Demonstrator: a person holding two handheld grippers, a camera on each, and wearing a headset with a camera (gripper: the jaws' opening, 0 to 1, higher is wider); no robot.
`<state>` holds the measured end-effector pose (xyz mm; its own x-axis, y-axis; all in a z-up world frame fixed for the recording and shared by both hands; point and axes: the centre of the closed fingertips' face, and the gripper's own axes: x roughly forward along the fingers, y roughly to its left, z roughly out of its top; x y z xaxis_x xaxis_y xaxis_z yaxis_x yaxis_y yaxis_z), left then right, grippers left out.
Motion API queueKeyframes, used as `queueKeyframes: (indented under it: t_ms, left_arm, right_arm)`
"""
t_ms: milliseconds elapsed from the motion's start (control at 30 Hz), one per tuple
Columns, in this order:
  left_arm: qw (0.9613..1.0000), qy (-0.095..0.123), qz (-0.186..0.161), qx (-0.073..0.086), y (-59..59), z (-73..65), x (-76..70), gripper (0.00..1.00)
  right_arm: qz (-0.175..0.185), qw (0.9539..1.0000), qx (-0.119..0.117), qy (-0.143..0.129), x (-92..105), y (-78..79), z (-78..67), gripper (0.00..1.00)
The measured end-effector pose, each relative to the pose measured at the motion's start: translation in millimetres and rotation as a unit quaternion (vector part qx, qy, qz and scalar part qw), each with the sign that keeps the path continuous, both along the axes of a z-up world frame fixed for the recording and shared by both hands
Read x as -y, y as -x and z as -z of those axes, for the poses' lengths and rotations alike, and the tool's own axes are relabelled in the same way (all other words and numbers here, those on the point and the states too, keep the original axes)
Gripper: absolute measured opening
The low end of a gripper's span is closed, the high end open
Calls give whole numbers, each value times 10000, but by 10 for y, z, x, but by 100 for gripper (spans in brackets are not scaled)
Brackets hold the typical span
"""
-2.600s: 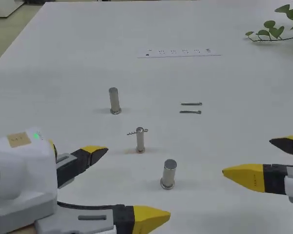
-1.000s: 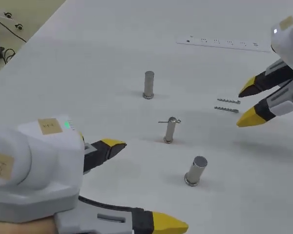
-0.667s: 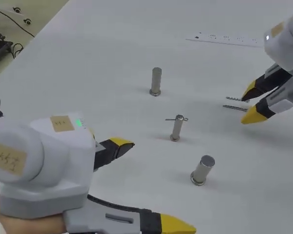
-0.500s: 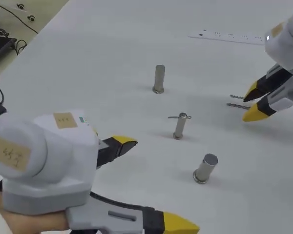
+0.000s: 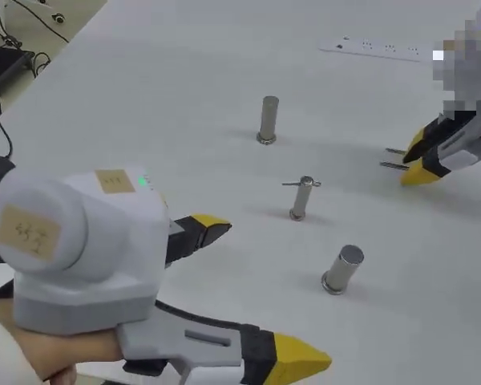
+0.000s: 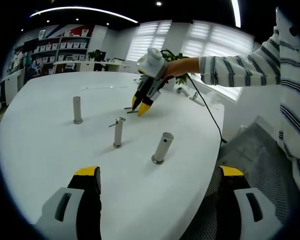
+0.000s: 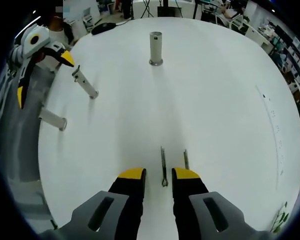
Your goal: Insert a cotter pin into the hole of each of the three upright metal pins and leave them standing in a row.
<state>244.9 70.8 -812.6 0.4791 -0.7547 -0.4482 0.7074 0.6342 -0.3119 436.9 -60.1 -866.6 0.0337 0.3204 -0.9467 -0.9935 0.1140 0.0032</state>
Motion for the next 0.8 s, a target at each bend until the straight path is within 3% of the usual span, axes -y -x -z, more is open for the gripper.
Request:
queueKeyframes:
  t_ms: [200,300,433,633,800]
  left_arm:
    - [10000,-6,-10,12,-11,0,3,96]
    - [10000,-16,-2,6,-4,9,8,96]
    - [10000,-27,-16,4,-5,15,3,95]
    - [10000,-34,-29,-5,-8,21,-6,95]
    - [10000,-7,-58,-16,-13,20,-13,95]
  right_arm:
    - [-192,9997,79,99,-15,20,2,14]
    - [-276,9990,263,212,-11,-12,9,6]
    - [-294,9987,285,298,-4,-8,17,5]
    - [102,9998,174,71,17,-36,16,3]
    - [111,9997,188,83,15,-30,20,2]
